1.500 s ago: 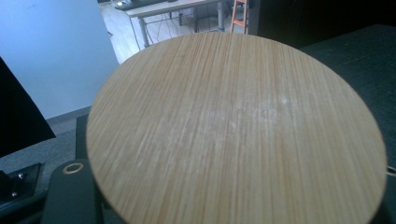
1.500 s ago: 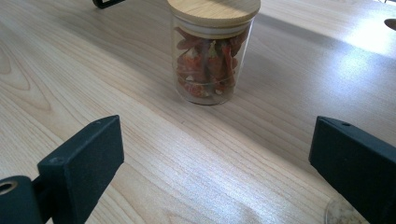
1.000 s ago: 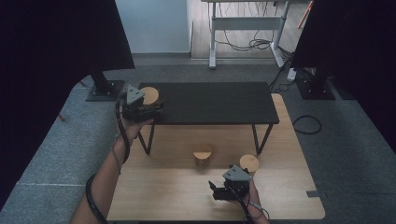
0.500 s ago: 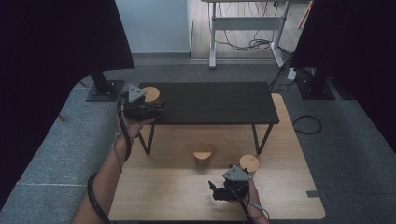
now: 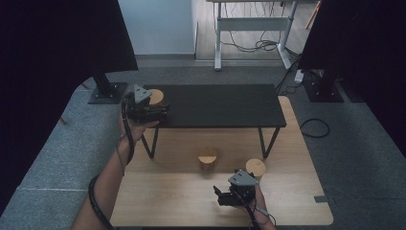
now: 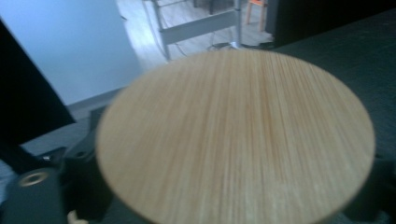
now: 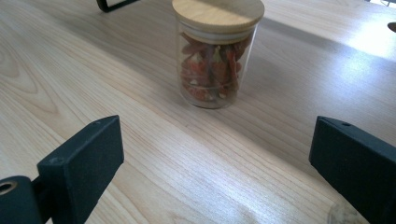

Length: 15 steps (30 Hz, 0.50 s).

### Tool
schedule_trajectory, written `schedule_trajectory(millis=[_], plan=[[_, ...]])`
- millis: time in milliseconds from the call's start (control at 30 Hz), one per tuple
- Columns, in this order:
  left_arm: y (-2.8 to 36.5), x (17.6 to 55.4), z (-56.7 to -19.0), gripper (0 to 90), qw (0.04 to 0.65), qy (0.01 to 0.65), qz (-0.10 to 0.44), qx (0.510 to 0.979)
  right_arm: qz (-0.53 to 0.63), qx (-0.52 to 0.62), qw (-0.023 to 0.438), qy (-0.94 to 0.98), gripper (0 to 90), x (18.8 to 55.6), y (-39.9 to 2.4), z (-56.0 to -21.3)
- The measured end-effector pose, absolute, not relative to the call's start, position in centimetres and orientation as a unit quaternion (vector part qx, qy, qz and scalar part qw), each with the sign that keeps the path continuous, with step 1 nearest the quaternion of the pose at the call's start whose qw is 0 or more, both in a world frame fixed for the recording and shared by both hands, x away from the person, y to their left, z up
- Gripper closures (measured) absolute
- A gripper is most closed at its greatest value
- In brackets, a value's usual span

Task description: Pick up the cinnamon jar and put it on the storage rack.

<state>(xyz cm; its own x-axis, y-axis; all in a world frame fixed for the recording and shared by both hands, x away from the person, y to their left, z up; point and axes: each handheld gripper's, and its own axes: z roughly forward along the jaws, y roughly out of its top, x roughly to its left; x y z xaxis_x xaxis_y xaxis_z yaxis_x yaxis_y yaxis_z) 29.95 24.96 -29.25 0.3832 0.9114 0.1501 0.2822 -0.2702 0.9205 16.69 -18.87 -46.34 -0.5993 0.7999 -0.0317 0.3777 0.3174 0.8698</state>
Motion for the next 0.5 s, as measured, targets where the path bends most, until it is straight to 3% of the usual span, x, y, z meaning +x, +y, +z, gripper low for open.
schedule_trajectory(millis=[500], plan=[[26.4, 28.5, -28.9, 5.6, 0.459, 0.412, 0.347, 0.707, 0.44, 0.379, 0.24, 0.778, 2.5, 16.8, -18.6, -46.4]])
